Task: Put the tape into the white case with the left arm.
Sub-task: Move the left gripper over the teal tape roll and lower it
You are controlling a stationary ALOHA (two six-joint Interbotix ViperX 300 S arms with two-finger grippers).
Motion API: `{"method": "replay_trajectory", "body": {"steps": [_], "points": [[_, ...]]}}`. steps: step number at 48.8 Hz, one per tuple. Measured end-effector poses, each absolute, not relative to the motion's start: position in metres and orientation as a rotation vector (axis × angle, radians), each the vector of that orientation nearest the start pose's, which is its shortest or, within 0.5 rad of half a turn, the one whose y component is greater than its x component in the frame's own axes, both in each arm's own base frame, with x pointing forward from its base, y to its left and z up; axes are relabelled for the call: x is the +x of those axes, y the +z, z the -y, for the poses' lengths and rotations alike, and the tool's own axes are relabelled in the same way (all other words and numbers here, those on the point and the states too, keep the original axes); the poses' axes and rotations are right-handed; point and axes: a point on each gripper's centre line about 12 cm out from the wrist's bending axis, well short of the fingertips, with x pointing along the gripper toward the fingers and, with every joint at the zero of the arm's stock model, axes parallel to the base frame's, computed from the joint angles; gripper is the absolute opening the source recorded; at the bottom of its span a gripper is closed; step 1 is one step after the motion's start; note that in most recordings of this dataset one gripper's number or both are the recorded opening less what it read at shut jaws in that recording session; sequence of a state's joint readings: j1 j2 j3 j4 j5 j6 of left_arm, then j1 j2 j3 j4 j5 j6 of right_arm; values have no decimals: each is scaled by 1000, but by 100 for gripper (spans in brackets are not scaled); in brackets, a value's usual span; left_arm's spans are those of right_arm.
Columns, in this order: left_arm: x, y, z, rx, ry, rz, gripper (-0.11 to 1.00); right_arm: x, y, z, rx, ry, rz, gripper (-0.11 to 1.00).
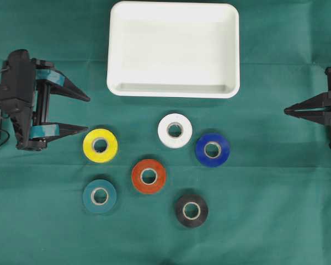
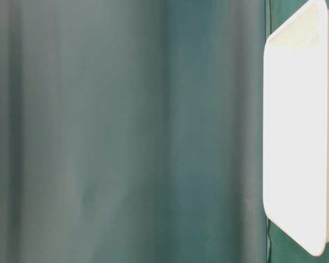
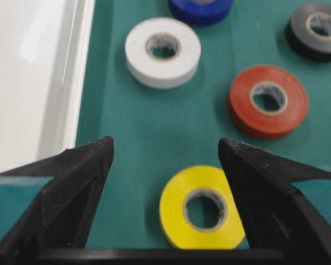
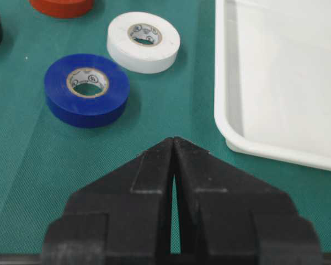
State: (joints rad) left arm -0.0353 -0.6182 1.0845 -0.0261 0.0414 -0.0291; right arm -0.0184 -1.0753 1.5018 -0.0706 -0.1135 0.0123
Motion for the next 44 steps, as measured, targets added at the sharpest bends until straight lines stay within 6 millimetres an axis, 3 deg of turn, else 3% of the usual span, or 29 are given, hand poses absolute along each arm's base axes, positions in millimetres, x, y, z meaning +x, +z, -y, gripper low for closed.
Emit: {"method": "replay_trajectory", "body": {"steps": [21,44], "points": [[260,210,9,-44,-21,-571,86,149,160,2,-52,-2,-318,-9],[260,209,10,-48,-22,-576,86,150,160,2,-52,-2,-316,-9]]}}
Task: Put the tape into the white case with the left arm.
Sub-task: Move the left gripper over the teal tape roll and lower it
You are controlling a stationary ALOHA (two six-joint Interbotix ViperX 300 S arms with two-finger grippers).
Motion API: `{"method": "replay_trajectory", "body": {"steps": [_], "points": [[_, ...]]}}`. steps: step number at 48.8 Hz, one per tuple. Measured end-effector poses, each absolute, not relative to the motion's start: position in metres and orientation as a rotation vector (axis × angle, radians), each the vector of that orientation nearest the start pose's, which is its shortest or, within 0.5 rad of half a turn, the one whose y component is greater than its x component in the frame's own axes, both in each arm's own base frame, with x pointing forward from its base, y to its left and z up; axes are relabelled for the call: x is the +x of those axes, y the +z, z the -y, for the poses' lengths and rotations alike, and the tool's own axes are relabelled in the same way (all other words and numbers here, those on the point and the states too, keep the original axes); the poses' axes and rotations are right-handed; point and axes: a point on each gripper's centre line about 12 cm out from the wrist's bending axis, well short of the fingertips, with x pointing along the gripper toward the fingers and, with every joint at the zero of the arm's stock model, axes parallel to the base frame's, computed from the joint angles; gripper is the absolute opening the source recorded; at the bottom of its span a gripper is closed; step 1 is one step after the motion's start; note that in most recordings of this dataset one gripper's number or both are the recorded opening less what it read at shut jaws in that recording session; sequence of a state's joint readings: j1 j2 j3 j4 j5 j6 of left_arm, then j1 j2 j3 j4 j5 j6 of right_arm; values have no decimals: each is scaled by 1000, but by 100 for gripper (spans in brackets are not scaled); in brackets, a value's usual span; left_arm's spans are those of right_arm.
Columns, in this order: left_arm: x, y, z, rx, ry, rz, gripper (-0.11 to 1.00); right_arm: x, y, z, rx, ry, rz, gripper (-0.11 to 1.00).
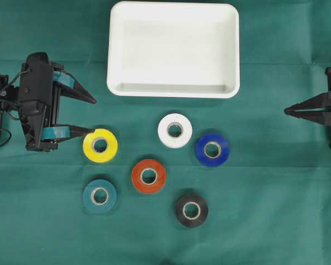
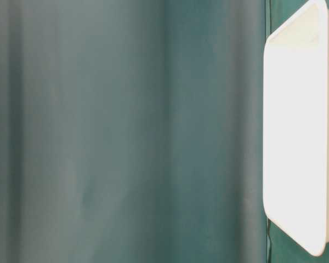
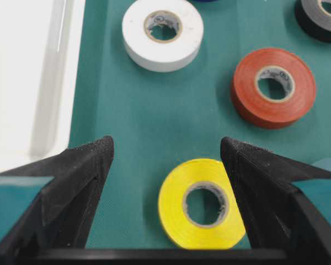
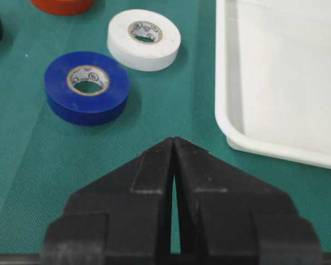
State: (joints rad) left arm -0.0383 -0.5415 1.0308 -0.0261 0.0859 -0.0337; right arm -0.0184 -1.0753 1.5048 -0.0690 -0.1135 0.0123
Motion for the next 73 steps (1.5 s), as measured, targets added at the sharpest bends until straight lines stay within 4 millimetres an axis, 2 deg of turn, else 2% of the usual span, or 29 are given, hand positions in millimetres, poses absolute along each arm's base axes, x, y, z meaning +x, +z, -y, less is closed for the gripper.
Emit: {"method": "replay_trajectory", "body": {"steps": [19,37,43,57,73], "points": [[258,208,31,-22,-100,-593,86,150,160,2,-52,-2,-316,-9],[249,205,68,33,-246,-619,86,150,160,2,-55,-1,-316,-9],[248,204,73,39,-263,-622,86,150,160,2,-55,-1,-316,-9],[262,185,79,53,-263,-706,86,148,157,2,-53,-1,-326,-9],[283,155,103,100,-313,-818,86,148,156,2,-53,-1,-329,-9]]}}
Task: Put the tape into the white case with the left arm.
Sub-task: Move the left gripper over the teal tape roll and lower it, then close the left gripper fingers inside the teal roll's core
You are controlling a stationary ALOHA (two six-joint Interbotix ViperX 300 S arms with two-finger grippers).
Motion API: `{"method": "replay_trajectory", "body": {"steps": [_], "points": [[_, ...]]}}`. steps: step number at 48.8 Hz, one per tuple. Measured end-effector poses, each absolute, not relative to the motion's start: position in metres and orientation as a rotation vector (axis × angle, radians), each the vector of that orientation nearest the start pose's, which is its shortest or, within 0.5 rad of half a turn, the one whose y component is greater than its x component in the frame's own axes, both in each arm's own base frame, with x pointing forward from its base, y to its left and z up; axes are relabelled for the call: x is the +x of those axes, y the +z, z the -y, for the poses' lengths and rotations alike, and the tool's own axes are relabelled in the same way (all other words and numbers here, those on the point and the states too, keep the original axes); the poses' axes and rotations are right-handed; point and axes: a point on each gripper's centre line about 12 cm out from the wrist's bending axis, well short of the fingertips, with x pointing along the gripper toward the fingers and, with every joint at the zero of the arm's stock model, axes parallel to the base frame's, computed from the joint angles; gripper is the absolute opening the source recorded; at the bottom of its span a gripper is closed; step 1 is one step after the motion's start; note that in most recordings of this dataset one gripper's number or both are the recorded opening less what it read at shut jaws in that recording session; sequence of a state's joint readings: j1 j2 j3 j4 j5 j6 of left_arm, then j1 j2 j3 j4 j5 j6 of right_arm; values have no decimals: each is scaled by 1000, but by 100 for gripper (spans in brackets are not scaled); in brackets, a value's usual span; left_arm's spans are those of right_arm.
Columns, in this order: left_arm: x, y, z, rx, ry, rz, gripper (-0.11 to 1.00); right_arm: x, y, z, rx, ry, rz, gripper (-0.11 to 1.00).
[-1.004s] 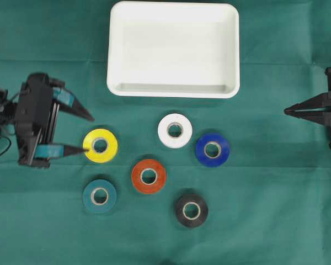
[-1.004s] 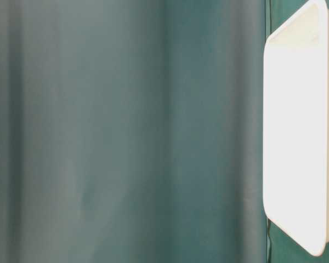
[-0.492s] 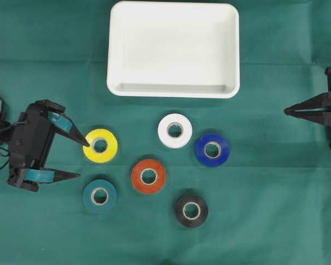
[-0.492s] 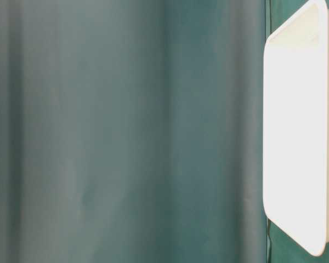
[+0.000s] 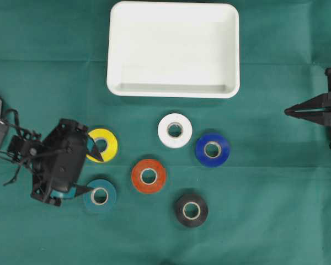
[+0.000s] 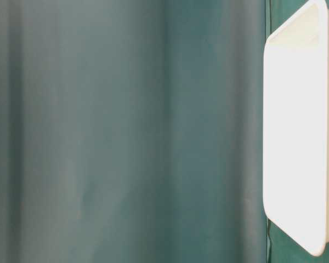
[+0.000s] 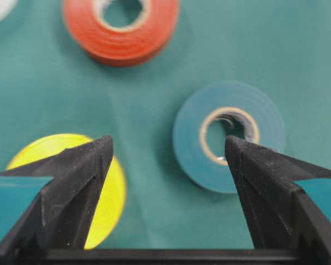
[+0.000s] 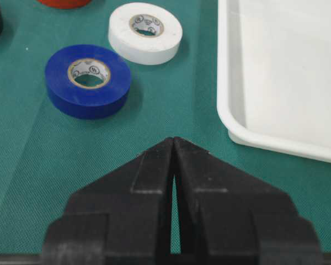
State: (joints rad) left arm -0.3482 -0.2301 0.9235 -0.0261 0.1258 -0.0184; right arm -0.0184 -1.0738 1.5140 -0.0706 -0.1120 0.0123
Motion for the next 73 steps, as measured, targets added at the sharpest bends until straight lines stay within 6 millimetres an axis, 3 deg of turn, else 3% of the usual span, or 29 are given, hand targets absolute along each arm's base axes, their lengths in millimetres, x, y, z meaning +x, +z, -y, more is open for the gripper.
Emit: {"method": "replay_trajectory", "body": {"steps": [11,51,56,65,73], "points": [[296,140,116,123,-336,-858,86,148,156,2,-53,-1,-329,-9],[309,97,119,143,-321,-974,83,147,154,2,-51,-1,-332,-9],[309,97,119,141,-321,-974,72,147,154,2,-53,-1,-333,-9],[310,98,120,146,-324,-970,24,146,153,2,-53,-1,-336,-9],[310,98,120,142,-322,-969,24,146,153,2,-51,-1,-336,-9]]}}
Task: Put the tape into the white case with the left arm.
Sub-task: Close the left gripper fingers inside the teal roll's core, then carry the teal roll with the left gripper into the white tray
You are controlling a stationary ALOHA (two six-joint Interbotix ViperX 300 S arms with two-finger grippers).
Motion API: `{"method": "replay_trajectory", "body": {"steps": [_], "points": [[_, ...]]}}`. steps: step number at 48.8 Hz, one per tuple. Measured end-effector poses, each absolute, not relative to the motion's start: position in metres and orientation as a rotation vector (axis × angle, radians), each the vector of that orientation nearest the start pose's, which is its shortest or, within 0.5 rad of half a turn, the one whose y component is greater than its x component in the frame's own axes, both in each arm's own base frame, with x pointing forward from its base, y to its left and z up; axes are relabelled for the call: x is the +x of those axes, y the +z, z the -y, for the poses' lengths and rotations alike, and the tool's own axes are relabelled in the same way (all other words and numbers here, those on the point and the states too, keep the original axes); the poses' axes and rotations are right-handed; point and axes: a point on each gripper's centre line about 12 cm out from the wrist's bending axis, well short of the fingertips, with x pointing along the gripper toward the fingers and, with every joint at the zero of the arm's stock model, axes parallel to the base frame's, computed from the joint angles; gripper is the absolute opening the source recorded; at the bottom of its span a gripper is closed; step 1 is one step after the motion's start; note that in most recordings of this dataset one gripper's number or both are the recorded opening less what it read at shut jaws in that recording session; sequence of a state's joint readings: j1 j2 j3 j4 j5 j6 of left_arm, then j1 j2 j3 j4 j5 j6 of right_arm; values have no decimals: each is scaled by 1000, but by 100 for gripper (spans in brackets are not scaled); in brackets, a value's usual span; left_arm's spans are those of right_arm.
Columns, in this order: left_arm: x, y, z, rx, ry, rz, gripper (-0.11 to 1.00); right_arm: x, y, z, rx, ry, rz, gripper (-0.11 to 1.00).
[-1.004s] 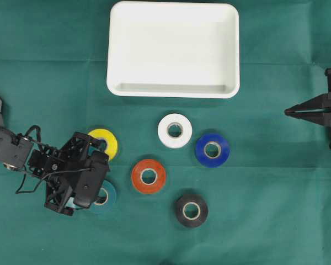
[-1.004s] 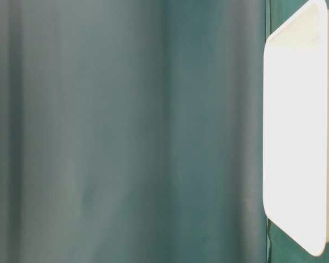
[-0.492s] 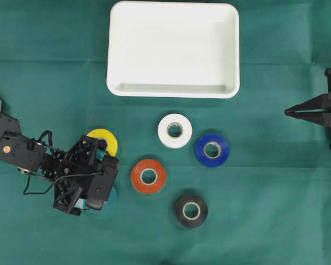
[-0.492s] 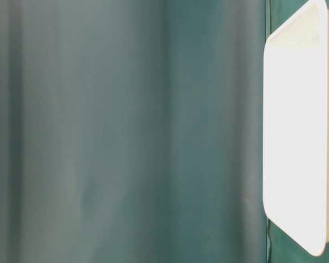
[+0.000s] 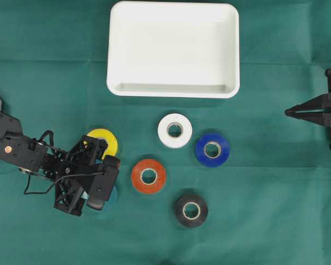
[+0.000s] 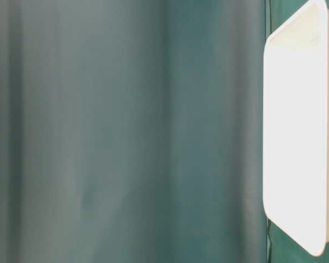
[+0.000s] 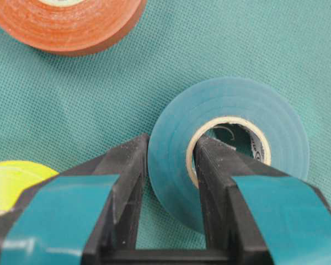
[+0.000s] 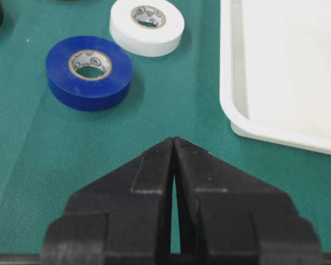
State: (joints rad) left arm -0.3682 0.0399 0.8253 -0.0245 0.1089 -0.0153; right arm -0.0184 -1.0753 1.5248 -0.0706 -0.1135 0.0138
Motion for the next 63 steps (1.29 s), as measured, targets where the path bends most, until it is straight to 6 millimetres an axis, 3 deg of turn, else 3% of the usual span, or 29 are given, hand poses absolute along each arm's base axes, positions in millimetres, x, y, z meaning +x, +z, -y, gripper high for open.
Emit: {"method": "replay_trajectory", "body": {"steps": [13,28,37,44,63], "points": [[316,106,122,129,-316,-962,24,146,153,2,-51,-1,-336,-9],[319,149,124,129,-323,-954,24,146,153,2,-53,-1,-336,-9],[318,164,114,115,-301,-946,24,146,153,2,-51,-1,-336,-9],[321,164,89,82,-233,-948,24,146,153,2,-51,-1,-335,-9],[328,159,-12,-59,47,-962,24,146,153,2,-53,-1,-336,-9]]}}
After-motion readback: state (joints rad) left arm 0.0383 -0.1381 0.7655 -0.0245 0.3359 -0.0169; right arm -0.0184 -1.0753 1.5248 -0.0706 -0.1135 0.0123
